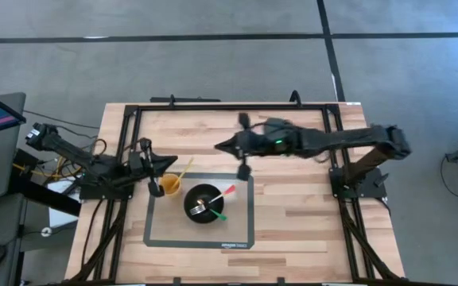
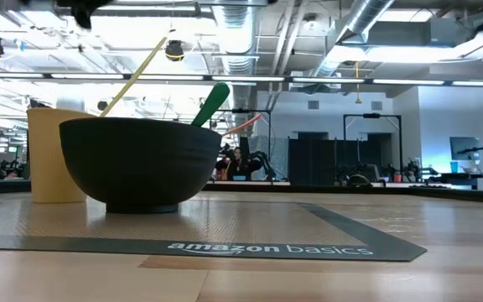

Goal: Pick & Place Utensil
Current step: Return to Home Position

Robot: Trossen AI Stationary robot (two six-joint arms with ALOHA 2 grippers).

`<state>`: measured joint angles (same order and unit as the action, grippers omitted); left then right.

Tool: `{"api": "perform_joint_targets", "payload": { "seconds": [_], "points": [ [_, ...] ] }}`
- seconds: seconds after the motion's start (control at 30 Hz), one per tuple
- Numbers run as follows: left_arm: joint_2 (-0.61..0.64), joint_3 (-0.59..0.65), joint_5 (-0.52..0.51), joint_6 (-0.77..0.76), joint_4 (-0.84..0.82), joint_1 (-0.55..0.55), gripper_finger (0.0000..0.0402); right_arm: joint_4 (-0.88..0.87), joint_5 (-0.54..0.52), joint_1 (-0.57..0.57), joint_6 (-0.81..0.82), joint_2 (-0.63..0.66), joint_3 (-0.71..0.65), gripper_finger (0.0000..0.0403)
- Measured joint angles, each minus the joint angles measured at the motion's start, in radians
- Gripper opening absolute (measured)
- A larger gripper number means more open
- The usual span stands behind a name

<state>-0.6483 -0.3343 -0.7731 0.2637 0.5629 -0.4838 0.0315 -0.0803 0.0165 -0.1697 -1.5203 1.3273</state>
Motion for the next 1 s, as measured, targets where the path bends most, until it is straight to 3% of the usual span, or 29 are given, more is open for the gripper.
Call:
{"api": "perform_joint_targets", "payload": {
  "seconds": [0.13,0.27,0.4,0.53,0.63,0.8,1.0],
  "points": [
    [0.000,-0.162,0.001,-0.014,-0.217,0.051,0.0004,-0.137,-0.026,0.013,0.020,0.124,-0.002,0.0001],
    [0.000,-0.271,0.029,-0.041,-0.375,0.102,0.0004,-0.096,-0.115,0.017,0.147,0.142,-0.109,0.0001],
    [0.000,-0.323,0.068,-0.044,-0.415,0.155,0.0004,0.165,-0.186,0.008,0.262,-0.007,-0.230,0.0001],
    [-0.001,-0.339,0.070,-0.044,-0.424,0.209,0.0004,0.416,-0.183,-0.011,0.307,-0.193,-0.198,0.0000],
    [-0.002,-0.339,0.070,-0.044,-0.427,0.237,0.0004,0.365,-0.179,-0.034,0.320,-0.321,-0.135,0.0000],
    [-0.002,-0.339,0.071,-0.044,-0.428,0.245,0.0004,0.379,-0.178,-0.045,0.405,-0.416,-0.006,0.0000],
    [-0.003,-0.339,0.071,-0.044,-0.428,0.244,0.0004,0.351,-0.029,-0.005,0.405,-0.509,0.114,0.0000]
  ]
}}
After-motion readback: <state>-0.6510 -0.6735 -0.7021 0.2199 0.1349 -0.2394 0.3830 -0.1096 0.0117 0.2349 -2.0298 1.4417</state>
